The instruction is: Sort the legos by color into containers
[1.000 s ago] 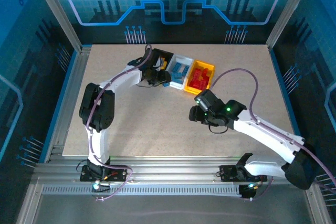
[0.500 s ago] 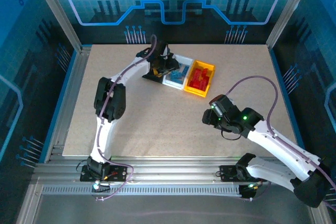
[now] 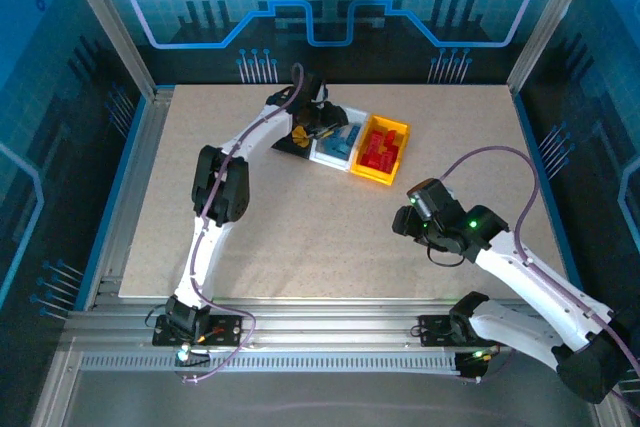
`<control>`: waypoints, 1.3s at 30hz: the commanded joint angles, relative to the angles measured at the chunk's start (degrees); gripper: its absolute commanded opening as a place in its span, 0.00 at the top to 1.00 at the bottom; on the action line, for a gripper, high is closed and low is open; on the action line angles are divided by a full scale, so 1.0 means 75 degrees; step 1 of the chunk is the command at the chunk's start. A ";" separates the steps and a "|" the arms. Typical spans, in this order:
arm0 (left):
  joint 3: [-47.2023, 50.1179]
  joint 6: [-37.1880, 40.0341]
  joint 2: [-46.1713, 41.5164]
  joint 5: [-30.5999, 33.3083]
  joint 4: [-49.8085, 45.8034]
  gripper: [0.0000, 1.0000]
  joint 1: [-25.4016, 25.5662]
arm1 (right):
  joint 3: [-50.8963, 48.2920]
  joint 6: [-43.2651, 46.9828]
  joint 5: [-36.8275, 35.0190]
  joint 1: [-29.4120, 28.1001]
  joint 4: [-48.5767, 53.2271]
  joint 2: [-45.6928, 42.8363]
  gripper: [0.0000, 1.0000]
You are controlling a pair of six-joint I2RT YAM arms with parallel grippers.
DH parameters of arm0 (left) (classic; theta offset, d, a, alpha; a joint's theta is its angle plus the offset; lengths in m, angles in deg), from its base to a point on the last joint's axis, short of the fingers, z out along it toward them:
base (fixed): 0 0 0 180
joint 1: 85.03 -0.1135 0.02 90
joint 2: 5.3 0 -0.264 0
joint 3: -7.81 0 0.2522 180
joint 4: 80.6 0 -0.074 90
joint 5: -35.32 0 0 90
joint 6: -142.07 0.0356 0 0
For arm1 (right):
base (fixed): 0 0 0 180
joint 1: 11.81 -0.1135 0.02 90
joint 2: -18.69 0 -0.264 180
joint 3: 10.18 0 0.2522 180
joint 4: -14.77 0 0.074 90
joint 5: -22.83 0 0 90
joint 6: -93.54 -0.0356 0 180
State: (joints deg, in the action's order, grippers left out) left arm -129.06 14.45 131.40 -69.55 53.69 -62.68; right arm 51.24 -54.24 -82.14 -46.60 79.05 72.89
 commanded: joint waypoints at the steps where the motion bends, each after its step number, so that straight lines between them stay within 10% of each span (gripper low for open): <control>1: -0.0330 -0.0070 0.0149 -0.0079 -0.0264 0.49 0.0008 | -0.0062 0.0057 -0.0063 0.0112 0.0084 -0.0046 0.33; 16: 0.0161 0.0365 -0.0660 -0.0013 -0.0420 0.44 0.0007 | -0.0190 -0.0063 0.0208 0.0103 -0.0326 0.0184 0.32; 39: 0.5276 0.1831 -0.5704 0.0761 -0.0428 0.25 -0.0320 | 0.1051 0.3535 -0.0366 0.1437 -0.1292 0.0755 0.29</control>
State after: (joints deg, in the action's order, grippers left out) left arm -92.93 26.79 92.39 -65.81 51.49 -63.46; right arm 56.68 -34.11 -84.17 -37.94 72.93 76.82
